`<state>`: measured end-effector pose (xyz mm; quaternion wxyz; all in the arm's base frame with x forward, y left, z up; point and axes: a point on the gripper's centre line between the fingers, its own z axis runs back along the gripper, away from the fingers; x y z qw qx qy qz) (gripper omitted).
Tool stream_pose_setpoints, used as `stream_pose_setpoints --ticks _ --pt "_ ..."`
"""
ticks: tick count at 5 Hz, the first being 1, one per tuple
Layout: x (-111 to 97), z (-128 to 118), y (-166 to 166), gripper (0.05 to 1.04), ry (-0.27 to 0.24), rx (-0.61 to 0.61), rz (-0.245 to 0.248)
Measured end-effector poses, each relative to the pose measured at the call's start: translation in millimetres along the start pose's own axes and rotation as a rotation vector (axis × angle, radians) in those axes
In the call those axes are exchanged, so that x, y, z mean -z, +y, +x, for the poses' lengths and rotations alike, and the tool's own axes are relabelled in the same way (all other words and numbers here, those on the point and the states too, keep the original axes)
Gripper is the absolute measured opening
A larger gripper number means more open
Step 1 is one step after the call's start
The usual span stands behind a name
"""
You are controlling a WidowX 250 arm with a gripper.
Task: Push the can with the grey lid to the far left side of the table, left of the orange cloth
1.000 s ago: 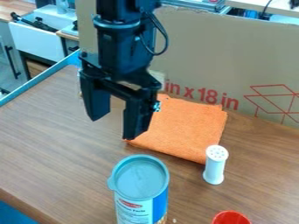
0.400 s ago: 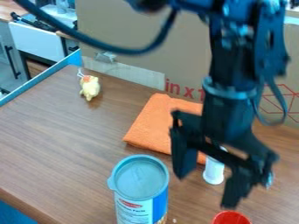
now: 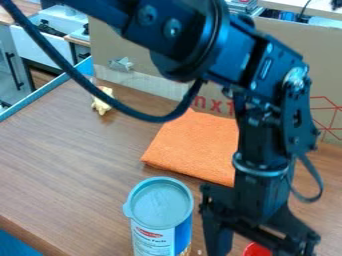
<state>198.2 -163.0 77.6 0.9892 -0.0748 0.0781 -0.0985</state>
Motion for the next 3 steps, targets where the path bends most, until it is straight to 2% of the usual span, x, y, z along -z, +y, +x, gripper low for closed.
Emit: stream_pose_setpoints --ticks 1,3 --pt "5 -9 8 1.000 0.047 -0.024 0.018" --pt "-9 -12 67 1.000 0.070 -0.134 0.053"
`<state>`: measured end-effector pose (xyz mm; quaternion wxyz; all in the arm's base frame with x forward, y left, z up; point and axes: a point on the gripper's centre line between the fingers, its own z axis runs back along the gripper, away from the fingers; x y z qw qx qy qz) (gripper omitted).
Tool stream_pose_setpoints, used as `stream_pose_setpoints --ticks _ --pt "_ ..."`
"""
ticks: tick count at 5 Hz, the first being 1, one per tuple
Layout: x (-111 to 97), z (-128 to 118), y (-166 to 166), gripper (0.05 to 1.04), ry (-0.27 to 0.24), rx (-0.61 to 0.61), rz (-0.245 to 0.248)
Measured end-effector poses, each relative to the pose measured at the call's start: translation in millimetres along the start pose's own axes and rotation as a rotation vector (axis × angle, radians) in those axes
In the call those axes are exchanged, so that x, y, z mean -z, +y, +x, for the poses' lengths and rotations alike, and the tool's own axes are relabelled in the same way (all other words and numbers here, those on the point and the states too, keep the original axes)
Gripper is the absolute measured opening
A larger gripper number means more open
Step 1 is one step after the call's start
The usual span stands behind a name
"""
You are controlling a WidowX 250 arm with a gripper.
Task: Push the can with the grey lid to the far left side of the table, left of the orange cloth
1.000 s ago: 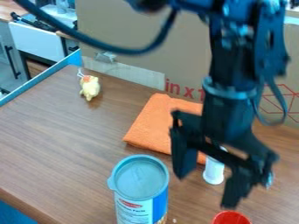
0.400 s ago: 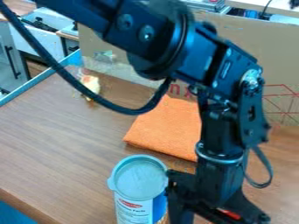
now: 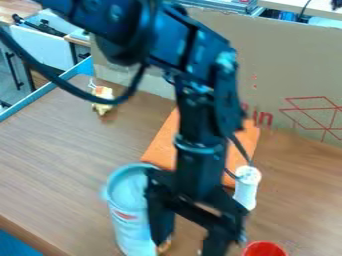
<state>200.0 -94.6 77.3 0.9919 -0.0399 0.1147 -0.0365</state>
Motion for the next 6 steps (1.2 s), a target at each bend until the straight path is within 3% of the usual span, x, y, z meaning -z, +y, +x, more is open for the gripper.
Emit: stream_pose_setpoints --ticks 1,3,4,5,6 --pt "-9 5 43 1.000 -0.012 -0.084 -0.008" --pt "0 9 126 1.000 0.040 -0.246 -0.016" --pt "-2 15 153 1.000 0.022 -0.314 -0.027" --pt "-9 25 188 1.000 -0.053 -0.365 -0.038" --pt "-9 17 206 1.000 -0.029 -0.385 -0.001"
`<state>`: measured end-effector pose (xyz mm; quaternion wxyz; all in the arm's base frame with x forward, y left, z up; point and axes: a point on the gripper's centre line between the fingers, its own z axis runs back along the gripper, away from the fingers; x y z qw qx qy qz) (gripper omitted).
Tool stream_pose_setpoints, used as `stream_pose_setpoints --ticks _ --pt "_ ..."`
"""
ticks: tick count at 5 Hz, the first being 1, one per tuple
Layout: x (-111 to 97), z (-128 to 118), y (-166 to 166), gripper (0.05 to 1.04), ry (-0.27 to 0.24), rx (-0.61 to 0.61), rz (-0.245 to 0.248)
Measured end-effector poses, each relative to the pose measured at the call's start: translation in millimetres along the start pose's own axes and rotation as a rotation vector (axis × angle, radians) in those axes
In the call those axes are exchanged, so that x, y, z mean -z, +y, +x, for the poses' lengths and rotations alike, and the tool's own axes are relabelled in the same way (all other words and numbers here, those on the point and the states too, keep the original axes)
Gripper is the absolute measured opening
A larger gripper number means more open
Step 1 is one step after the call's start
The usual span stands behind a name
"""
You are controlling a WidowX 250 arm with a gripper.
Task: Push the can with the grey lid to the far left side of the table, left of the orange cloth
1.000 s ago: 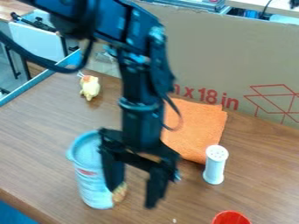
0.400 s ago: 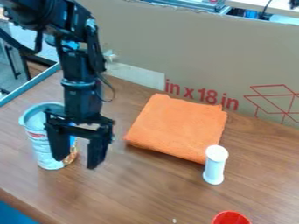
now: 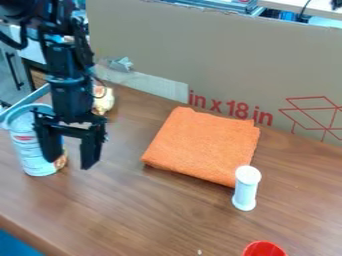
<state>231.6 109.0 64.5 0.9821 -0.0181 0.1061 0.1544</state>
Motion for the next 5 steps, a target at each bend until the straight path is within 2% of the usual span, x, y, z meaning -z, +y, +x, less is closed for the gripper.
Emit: stream_pose_setpoints --ticks 1,2,3,4,5 --pt "-6 -4 17 1.000 0.014 -0.045 0.018" --pt "-28 -10 14 1.000 -0.044 -0.030 0.012" --pt "-43 -22 -9 1.000 -0.081 0.035 -0.019" --pt "-52 -36 -44 1.000 -0.097 0.179 -0.014" --pt "-64 -48 -66 1.000 -0.136 0.269 0.013"
